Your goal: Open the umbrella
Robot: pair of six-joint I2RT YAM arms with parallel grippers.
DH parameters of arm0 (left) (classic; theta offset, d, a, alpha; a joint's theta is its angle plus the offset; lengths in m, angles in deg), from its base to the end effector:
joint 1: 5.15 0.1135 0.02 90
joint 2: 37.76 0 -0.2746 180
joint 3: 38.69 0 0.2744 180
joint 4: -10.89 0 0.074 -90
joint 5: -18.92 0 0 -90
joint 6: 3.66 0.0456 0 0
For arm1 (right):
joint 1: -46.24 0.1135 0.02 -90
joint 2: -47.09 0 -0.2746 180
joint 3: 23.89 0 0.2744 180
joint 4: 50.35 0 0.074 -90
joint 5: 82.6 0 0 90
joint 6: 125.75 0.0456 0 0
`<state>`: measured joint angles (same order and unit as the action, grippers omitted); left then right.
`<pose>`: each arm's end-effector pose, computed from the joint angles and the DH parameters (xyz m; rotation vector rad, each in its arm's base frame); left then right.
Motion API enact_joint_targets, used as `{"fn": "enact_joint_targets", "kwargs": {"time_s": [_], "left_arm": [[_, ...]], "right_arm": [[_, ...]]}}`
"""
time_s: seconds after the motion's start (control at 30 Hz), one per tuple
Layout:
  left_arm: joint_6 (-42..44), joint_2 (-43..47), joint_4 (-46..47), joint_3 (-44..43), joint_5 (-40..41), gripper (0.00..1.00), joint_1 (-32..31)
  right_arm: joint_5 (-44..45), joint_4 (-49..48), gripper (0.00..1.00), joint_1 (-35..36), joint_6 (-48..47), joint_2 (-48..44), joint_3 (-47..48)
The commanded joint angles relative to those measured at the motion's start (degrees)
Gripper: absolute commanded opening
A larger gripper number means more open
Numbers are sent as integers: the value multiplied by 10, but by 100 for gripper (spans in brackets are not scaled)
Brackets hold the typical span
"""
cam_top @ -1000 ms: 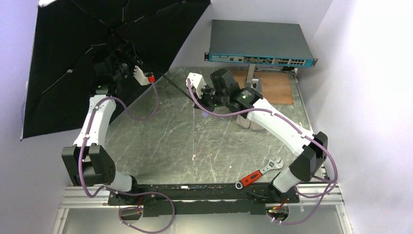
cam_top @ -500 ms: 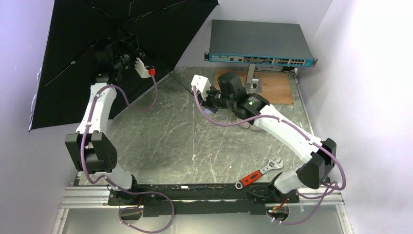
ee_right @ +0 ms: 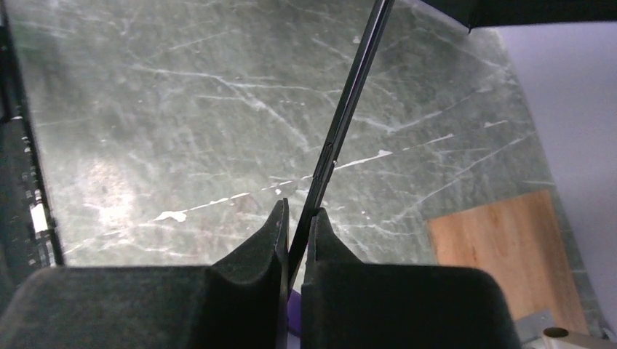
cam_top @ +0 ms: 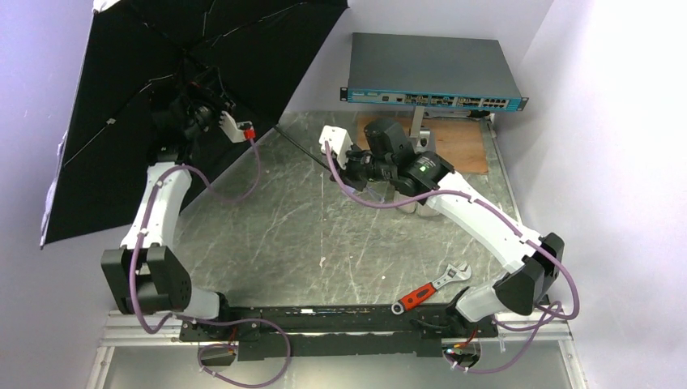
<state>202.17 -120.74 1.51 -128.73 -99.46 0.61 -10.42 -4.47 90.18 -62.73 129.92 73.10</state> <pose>0.3731 0.0158 0.4151 1.6340 0.6376 1.2185 0.2435 0.2541 0.3913 -1.3860 1.6254 0.5049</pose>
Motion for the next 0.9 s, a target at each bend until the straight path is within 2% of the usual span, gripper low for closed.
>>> {"fn": "enact_joint_targets", "kwargs": {"time_s": [0.0,0.07,0.13,0.4,0.47,0.57,0.77,0.87], "left_arm": [[34,51,229,25,291,1,29],[38,72,227,48,289,0,7],[39,89,224,65,289,0,-6],[17,132,188,89,280,0,-10],[14,147,172,103,271,0,-11],[39,174,140,136,246,0,-11],[103,201,120,190,244,1,-11],[110,214,126,216,239,3,-11]], "right_arm": [[-127,309,4,7,13,-12,10],[-137,282,15,7,32,2,20],[-147,258,21,7,48,17,25],[-171,185,25,8,112,85,56],[-173,170,38,8,124,104,69],[-188,159,42,7,133,117,97],[-236,138,56,6,105,47,67],[-240,139,72,5,87,-8,37]]}}
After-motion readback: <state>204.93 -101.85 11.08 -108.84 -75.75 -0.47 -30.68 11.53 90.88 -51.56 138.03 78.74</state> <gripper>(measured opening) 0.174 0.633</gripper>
